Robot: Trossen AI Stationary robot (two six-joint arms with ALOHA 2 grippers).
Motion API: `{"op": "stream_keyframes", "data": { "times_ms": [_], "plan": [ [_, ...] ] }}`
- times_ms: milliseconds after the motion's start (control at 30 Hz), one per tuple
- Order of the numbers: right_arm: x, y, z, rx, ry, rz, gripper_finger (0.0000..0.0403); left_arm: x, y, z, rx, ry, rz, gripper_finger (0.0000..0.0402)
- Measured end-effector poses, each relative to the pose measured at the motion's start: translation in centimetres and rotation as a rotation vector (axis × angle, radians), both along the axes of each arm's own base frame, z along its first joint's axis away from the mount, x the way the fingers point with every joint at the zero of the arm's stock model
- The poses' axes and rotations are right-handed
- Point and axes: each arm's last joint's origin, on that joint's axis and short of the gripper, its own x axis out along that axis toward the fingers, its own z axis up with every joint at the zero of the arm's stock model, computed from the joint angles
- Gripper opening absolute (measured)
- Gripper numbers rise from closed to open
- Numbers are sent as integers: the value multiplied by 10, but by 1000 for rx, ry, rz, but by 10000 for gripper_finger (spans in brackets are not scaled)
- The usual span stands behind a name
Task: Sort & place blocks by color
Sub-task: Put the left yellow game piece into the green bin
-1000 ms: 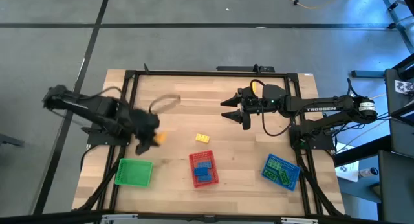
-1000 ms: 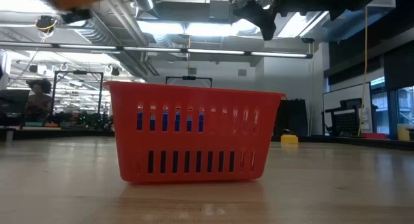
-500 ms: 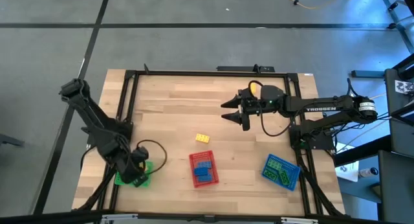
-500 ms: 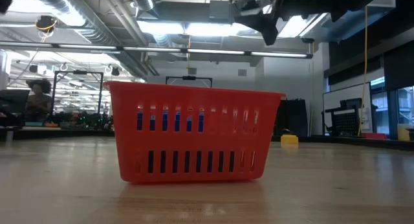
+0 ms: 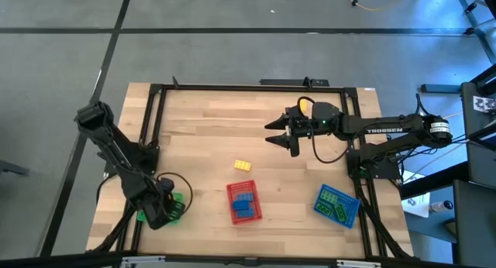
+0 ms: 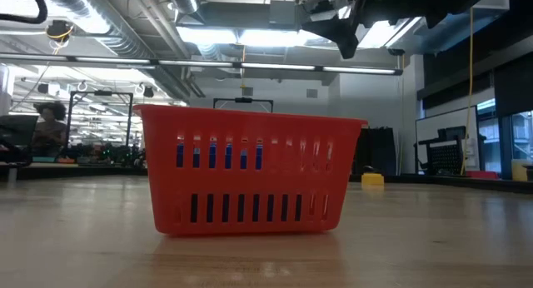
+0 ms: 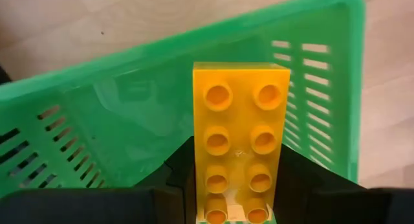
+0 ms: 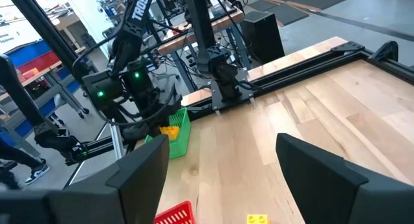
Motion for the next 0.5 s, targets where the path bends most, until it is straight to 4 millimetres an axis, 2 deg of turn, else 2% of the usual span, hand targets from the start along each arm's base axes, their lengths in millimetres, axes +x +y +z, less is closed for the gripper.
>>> {"op": "stream_keyframes", "data": {
  "times_ms": [133,333,500],
  "plan": [
    [0,0,0,-15,-1,2,287,5,-3,-7,5,16,20,124],
    [0,0,0,-19,-1,2,287,8,-4,-16,37,32,13,167],
    [0,0,0,-19,-1,2,287,9,-4,-17,45,27,15,182]
  ]
}}
